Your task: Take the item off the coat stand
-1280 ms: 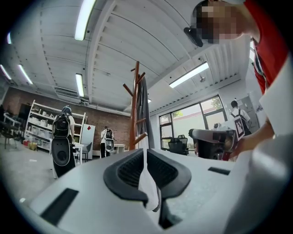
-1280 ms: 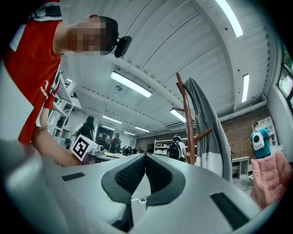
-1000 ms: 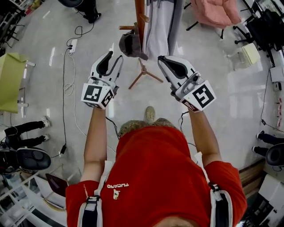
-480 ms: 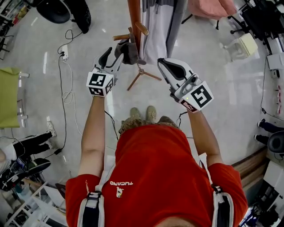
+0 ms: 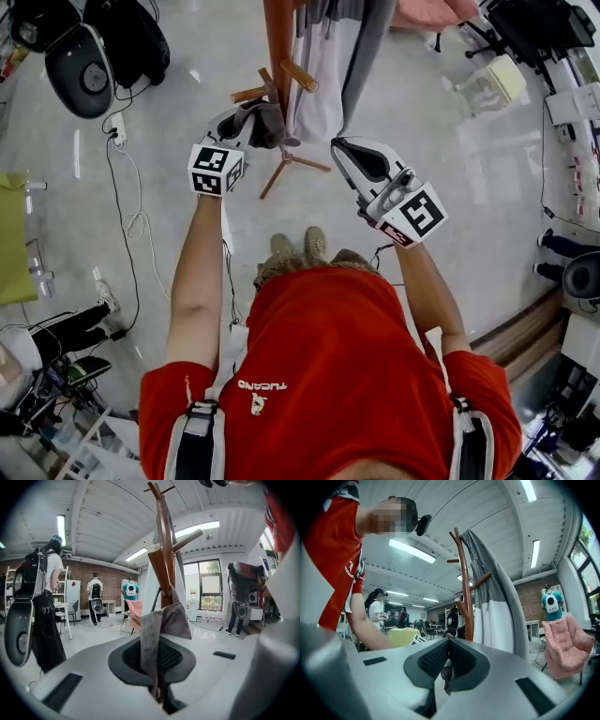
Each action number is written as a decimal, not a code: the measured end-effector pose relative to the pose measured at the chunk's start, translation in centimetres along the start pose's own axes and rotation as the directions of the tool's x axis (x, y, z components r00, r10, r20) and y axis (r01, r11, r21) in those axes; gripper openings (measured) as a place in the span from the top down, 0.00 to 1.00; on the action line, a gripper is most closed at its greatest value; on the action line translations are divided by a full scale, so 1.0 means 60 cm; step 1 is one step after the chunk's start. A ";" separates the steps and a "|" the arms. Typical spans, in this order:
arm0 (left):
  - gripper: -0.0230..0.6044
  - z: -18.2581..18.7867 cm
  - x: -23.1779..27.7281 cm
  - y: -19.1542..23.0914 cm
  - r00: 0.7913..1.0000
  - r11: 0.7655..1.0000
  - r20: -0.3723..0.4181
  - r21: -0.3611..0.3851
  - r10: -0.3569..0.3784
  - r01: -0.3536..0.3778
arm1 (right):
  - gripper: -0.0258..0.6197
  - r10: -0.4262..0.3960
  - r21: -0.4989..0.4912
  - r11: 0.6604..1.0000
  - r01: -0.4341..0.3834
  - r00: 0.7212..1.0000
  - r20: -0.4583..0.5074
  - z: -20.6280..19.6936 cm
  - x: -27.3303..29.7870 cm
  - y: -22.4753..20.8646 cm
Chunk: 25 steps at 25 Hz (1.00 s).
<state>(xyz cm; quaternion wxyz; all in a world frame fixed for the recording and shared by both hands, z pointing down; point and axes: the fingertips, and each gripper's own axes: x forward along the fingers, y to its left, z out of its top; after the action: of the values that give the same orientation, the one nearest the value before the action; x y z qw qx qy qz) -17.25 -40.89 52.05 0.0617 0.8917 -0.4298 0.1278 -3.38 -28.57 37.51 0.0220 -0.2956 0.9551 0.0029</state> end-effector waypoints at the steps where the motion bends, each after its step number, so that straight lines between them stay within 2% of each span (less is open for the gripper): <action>1: 0.93 0.005 -0.001 -0.001 1.000 1.000 0.013 -0.011 0.002 -0.002 | 0.92 -0.004 -0.001 1.000 0.004 1.000 -0.001 -0.001 -0.002 -0.001; 8: 0.94 0.045 -0.039 0.008 0.995 0.997 0.080 -0.060 0.061 -0.057 | 0.92 0.004 0.009 1.000 -0.004 1.000 0.010 0.000 0.002 0.004; 16: 0.94 0.083 -0.107 0.021 0.983 0.988 0.102 -0.056 0.152 -0.147 | 0.92 0.033 0.033 0.999 -0.035 0.998 0.057 0.016 0.000 0.016; 25: 0.94 0.110 -0.191 -0.009 0.964 0.972 0.120 -0.048 0.236 -0.232 | 0.92 0.084 0.047 0.995 -0.090 0.991 0.106 0.028 -0.001 0.034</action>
<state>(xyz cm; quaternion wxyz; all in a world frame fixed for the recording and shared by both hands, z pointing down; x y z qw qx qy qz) -22.56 -33.39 42.49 0.0339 0.8398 -0.5371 0.0710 -4.40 -26.82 35.84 0.0789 -0.2525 0.9644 -0.0055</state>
